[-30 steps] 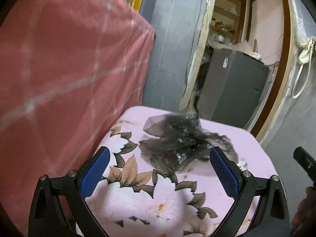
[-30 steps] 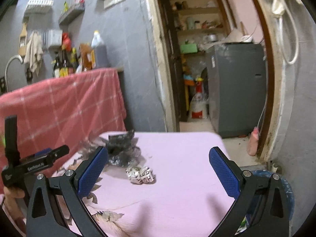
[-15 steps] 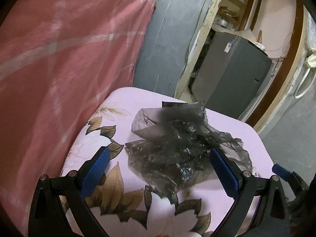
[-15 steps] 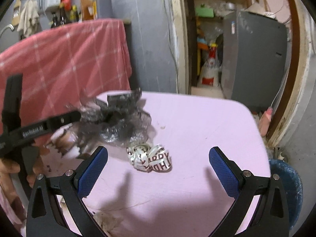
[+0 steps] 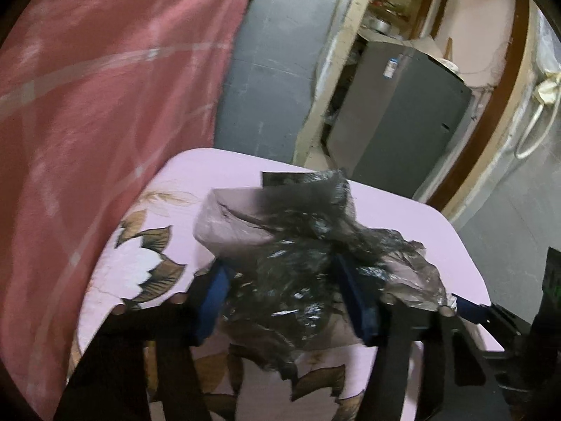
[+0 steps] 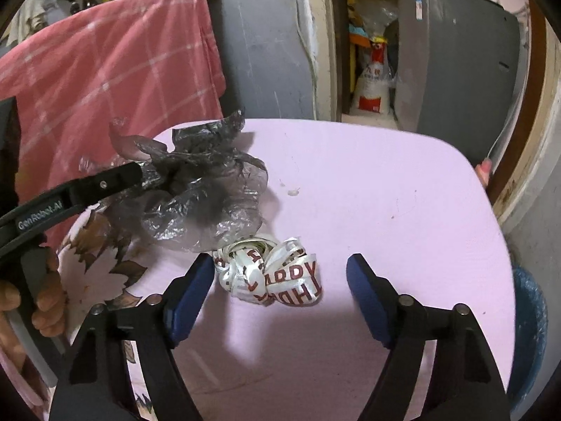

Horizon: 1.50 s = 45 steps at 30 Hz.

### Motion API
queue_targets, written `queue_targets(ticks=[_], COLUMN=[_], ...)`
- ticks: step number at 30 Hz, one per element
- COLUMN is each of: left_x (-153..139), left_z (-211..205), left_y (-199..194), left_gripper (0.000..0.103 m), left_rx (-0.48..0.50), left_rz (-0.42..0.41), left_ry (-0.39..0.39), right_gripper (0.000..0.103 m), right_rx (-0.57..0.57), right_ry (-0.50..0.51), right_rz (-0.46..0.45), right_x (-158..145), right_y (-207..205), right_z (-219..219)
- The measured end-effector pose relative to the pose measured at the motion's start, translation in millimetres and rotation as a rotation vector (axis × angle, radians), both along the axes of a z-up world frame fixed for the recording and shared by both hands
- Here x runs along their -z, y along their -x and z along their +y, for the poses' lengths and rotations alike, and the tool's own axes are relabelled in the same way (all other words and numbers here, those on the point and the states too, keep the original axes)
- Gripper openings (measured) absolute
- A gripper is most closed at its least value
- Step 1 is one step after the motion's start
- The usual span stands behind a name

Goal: Collect trash
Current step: 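Close the left gripper on the black plastic bag while the right gripper grasps the white ribbon, then carry the black bag with the left gripper while the right gripper carries the ribbon to the bin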

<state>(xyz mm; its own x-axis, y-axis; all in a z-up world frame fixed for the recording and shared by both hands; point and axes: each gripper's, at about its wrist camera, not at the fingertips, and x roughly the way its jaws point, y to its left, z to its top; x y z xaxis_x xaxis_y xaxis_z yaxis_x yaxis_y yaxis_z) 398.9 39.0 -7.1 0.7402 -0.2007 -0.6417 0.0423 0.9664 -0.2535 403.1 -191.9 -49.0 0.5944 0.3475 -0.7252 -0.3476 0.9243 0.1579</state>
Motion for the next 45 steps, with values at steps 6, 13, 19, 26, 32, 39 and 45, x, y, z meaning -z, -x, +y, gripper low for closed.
queue_targets(ticks=[6, 13, 19, 26, 32, 39, 45], left_x=[2, 1, -1, -2, -6, -15, -21], left_z=[-10, -27, -44, -80, -123, -180, -234], left_y=[-1, 7, 25, 50, 64, 74, 80], left_gripper=[0.008, 0.0, 0.0, 0.0, 0.0, 0.0, 0.0], left_rx=[0.049, 0.078, 0.091, 0.172, 0.211, 0.261, 0.297], left_rz=[0.017, 0.004, -0.027, -0.052, -0.092, -0.167, -0.235], left_ry=[-0.007, -0.053, -0.078, -0.091, -0.082, -0.057, -0.022], right_gripper=[0.05, 0.039, 0.025, 0.023, 0.023, 0.023, 0.023], right_rx=[0.006, -0.007, 0.006, 0.052, 0.134, 0.233, 0.306], right_ry=[-0.034, -0.054, -0.113, -0.129, -0.116, -0.127, -0.135], right_rz=[0.008, 0.018, 0.003, -0.087, -0.202, -0.325, -0.41], right_x=[0, -1, -2, -15, -27, -41, -46], right_y=[-1, 12, 25, 53, 82, 110, 127], right_z=[-3, -9, -28, -59, -105, -163, -207])
